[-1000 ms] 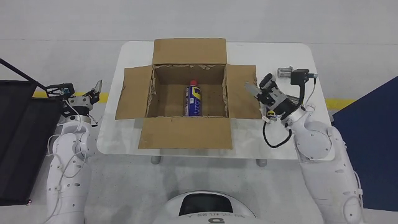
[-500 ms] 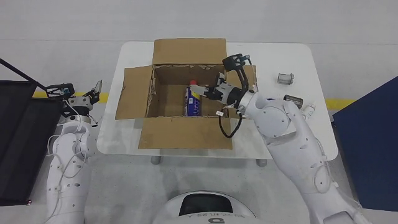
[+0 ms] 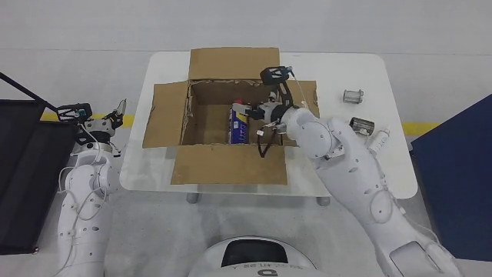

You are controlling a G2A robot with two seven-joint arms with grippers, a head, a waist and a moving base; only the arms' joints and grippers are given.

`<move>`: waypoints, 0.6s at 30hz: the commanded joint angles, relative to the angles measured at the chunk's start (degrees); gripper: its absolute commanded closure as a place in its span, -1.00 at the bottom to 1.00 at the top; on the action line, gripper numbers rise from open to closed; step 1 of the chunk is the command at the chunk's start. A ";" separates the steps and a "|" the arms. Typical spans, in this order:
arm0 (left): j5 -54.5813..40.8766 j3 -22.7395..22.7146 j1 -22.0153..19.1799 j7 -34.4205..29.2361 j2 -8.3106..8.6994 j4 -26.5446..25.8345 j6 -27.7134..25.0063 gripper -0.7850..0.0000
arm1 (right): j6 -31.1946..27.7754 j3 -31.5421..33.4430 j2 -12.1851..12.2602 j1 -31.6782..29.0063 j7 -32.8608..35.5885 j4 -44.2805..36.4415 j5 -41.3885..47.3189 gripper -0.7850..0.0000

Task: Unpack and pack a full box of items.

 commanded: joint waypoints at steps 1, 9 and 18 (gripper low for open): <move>0.00 0.00 0.00 0.00 0.00 0.00 0.00 -1.00 | 6.60 -3.68 -1.02 3.25 2.20 2.42 0.20 -1.00; 0.00 0.00 0.00 0.00 0.00 0.00 0.00 -1.00 | 19.63 -15.24 -5.25 13.03 9.86 12.45 -5.68 -1.00; 0.00 0.00 0.00 0.00 0.00 0.00 0.00 -1.00 | 22.46 -24.40 -10.73 20.00 14.07 23.15 -7.07 -0.93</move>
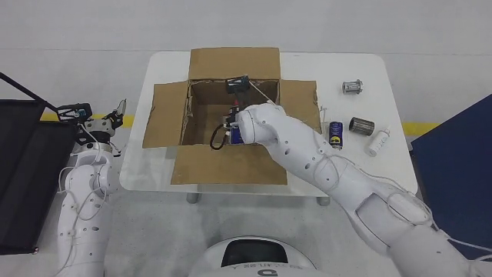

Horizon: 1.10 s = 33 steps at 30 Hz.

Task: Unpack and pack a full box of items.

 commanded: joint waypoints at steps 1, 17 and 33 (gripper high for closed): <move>0.00 0.00 0.00 0.00 0.00 0.00 0.00 -1.00 | -0.18 -1.12 -1.10 1.04 0.12 2.17 0.56 -0.85; 0.00 0.00 0.00 0.00 0.00 0.00 0.00 -1.00 | -6.69 -4.33 -10.03 7.50 -2.07 23.22 9.43 -0.58; 0.00 0.00 0.00 0.00 0.00 0.00 0.00 -1.00 | -11.12 -4.64 -15.96 11.04 -4.06 38.53 12.39 1.00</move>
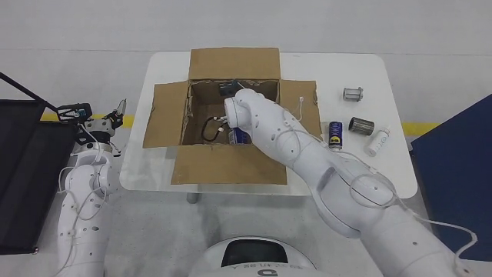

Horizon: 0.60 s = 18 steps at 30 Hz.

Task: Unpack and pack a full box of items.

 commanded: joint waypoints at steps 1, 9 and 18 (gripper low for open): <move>0.00 0.00 0.00 0.00 0.00 0.00 0.00 -1.00 | -1.07 0.14 -0.33 0.22 -0.23 0.74 0.17 1.00; 0.00 0.00 0.00 0.00 0.00 0.00 0.00 -1.00 | -5.07 2.68 0.15 -0.11 -3.89 -1.36 0.30 1.00; 0.00 0.00 0.00 0.00 0.00 0.00 0.00 -1.00 | -6.89 7.92 5.30 -6.11 -5.04 -15.62 -4.93 1.00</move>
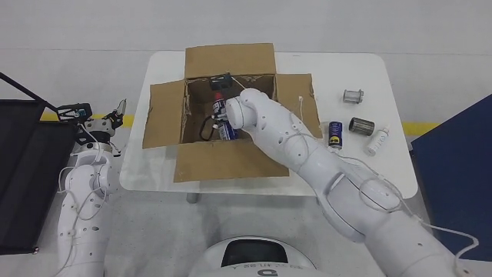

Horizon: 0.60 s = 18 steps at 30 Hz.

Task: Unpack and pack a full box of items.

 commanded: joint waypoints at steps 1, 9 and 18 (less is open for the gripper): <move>0.00 0.00 0.00 0.00 0.00 0.00 0.00 -1.00 | -0.36 1.61 1.47 -1.97 0.45 -4.56 -1.52 1.00; 0.00 0.00 0.00 0.00 0.00 0.00 0.00 -1.00 | -5.27 13.86 9.15 -16.75 -1.19 -31.60 -11.23 1.00; 0.00 0.00 0.00 0.00 0.00 0.00 0.00 -1.00 | -19.95 29.48 13.56 -35.70 -18.88 -53.45 -8.35 1.00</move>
